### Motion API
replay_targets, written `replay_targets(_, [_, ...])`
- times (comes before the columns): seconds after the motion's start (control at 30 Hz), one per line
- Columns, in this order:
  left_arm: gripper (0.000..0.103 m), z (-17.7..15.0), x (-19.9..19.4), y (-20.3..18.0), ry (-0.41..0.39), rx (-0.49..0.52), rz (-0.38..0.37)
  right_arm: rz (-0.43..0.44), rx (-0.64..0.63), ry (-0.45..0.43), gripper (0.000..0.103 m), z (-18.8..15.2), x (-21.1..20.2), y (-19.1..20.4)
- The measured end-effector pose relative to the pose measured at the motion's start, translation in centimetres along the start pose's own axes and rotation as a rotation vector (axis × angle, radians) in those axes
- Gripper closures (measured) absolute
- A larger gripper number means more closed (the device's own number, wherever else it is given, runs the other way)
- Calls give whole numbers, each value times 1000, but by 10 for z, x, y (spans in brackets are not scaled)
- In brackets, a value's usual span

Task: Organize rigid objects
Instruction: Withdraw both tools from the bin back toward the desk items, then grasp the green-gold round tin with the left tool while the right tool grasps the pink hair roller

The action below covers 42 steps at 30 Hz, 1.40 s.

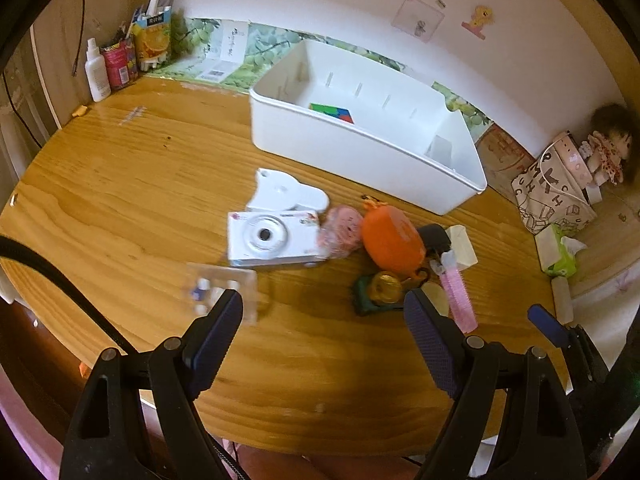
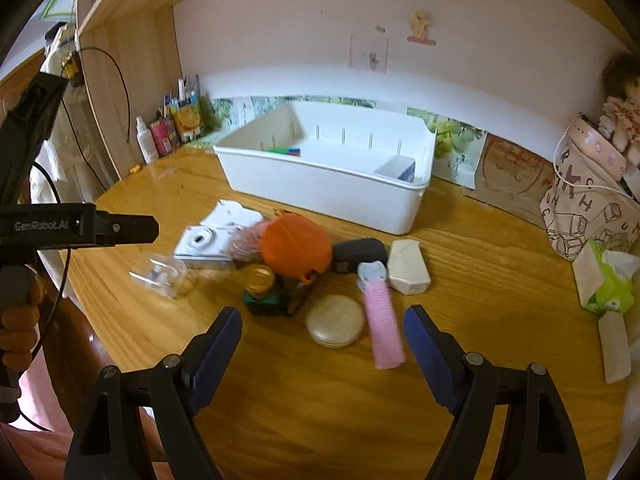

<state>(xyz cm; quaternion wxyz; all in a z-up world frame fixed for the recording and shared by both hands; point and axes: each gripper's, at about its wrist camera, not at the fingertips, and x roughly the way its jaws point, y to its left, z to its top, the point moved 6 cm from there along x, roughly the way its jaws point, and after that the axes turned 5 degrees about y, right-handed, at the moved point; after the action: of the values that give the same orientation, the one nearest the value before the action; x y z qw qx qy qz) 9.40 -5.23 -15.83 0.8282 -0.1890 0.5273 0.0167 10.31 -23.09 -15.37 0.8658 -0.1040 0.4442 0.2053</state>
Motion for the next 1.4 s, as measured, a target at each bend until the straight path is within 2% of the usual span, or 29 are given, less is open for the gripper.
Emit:
replay_targets(0.3, [18, -5, 28, -29, 51, -41, 26, 36, -56, 62, 19, 1, 24, -38])
replay_targets(0.47, [18, -7, 47, -38, 94, -72, 34, 44, -112, 124, 19, -2, 42, -49])
replay_targets(0.93, [18, -5, 99, -42, 228, -148, 108, 93, -322, 240, 20, -12, 78, -43])
replay_targets(1.2, [18, -6, 118, -40, 285, -180, 135, 100, -425, 294, 27, -24, 92, -36])
replay_targets(1.4, [19, -2, 129, -38, 318, -205, 149, 108, -426, 323, 35, -26, 99, -38])
